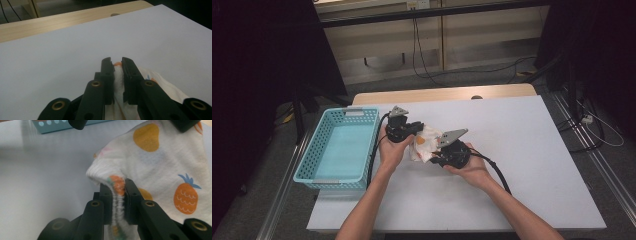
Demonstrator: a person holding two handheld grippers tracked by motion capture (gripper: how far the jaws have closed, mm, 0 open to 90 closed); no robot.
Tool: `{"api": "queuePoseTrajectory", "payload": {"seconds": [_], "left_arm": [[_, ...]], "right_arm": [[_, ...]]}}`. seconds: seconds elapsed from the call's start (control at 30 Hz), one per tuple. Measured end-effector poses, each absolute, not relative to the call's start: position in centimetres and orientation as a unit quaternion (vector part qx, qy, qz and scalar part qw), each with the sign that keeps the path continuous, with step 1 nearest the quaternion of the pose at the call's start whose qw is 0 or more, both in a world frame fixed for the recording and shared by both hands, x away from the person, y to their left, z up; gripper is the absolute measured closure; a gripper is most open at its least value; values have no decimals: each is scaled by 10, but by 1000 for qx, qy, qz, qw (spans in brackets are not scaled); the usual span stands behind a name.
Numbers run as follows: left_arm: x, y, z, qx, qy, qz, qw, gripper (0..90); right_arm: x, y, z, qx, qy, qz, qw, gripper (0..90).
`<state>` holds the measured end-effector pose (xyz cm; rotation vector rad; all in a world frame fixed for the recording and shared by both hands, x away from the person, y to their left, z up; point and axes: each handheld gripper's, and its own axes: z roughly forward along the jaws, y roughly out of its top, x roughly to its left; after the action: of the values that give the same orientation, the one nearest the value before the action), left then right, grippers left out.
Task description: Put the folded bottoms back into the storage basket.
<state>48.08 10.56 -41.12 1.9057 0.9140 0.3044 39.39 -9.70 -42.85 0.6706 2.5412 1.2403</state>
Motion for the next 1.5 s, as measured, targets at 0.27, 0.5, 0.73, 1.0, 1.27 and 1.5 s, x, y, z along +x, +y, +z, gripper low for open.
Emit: {"api": "queuePoseTrajectory", "payload": {"seconds": [0.27,0.5,0.73,1.0,1.27,1.5], "left_arm": [[475,115,-401,787,367,137,478,807],[474,121,-398,778,368,137,490,807],[472,132,-388,775,364,143,497,807],[470,140,-380,771,363,149,501,807],[468,147,-368,767,356,157,510,807],[467,156,-360,767,353,152,514,807]], "right_arm": [[394,-91,-426,226,865,433,116,800],[394,-85,-424,224,863,438,115,800],[395,-81,-417,220,859,448,116,800],[395,-74,-410,212,857,454,118,800],[396,-68,-402,203,855,461,122,800],[395,-64,-396,196,856,463,124,800]]}}
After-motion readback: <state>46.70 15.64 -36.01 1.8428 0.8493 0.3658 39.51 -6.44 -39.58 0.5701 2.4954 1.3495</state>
